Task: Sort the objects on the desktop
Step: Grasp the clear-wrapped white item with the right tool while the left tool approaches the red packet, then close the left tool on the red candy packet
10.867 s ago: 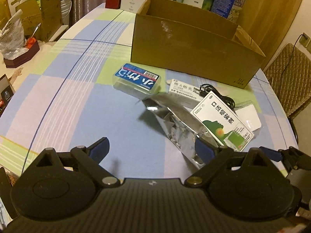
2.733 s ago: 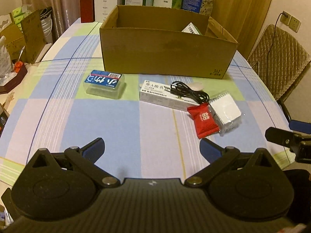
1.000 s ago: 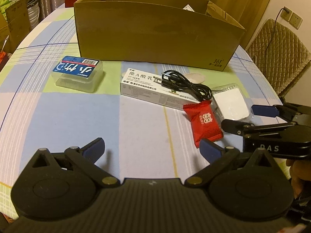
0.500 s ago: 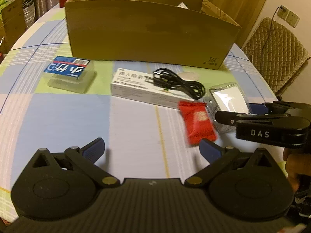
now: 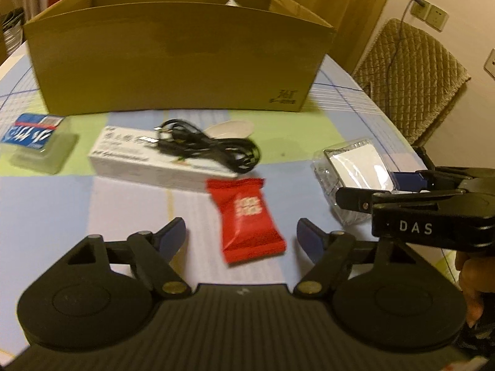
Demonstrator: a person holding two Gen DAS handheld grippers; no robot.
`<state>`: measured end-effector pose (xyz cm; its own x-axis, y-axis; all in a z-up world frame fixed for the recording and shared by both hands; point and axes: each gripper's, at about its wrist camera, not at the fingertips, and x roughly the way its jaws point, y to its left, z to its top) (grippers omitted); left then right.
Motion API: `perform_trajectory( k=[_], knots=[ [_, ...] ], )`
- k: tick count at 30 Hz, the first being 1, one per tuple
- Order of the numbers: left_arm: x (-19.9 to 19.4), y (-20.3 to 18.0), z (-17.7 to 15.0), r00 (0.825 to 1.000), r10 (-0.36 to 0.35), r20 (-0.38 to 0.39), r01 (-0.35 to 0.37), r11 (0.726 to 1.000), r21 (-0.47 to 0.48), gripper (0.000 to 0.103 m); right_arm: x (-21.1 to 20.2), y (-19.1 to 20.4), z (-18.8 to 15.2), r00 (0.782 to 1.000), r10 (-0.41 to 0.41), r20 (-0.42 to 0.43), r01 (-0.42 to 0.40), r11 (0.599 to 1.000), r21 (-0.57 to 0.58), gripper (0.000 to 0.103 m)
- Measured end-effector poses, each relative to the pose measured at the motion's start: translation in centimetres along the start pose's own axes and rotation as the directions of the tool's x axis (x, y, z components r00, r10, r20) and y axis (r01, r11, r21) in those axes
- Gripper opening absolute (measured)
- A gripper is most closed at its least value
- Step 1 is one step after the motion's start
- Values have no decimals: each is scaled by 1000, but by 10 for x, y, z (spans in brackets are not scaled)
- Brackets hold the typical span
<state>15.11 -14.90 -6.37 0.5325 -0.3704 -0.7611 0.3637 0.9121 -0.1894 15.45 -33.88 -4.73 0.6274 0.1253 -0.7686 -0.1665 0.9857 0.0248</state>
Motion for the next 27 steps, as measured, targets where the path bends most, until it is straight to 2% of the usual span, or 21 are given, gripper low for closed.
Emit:
perform_trajectory(
  k=[4, 5, 7, 9, 13, 18, 23, 27],
  knots=[
    [10, -7, 2, 1000, 30, 10, -30, 999, 34, 51, -1, -7, -2, 1000, 1, 3, -1, 1000, 13, 58],
    [11, -9, 2, 999, 43, 15, -44, 998, 47, 49, -1, -7, -3, 1000, 2, 4, -2, 1000, 13, 58],
    [12, -9, 2, 998, 53, 21, -54, 997, 60, 35, -1, -6, -3, 1000, 0, 8, 0, 1000, 11, 58],
    [11, -8, 0, 997, 71, 21, -72, 994, 81, 26, -2, -4, -4, 1000, -6, 10, 6, 1000, 5, 58],
    [4, -3, -5, 996, 84, 18, -85, 990, 112, 25, -1, 0, -4, 1000, -14, 12, 15, 1000, -2, 59],
    [-3, 2, -12, 994, 105, 20, -107, 986, 129, 25, 2, 3, -4, 1000, -27, 7, 27, 1000, 0, 72],
    [-5, 7, -14, 994, 112, 21, -114, 985, 130, 28, 9, 7, -3, 999, -42, 3, 42, 999, -17, 74],
    [-7, 13, -16, 991, 130, 24, -132, 983, 131, 36, 12, 6, -3, 999, -46, 5, 46, 999, -1, 73]
  ],
)
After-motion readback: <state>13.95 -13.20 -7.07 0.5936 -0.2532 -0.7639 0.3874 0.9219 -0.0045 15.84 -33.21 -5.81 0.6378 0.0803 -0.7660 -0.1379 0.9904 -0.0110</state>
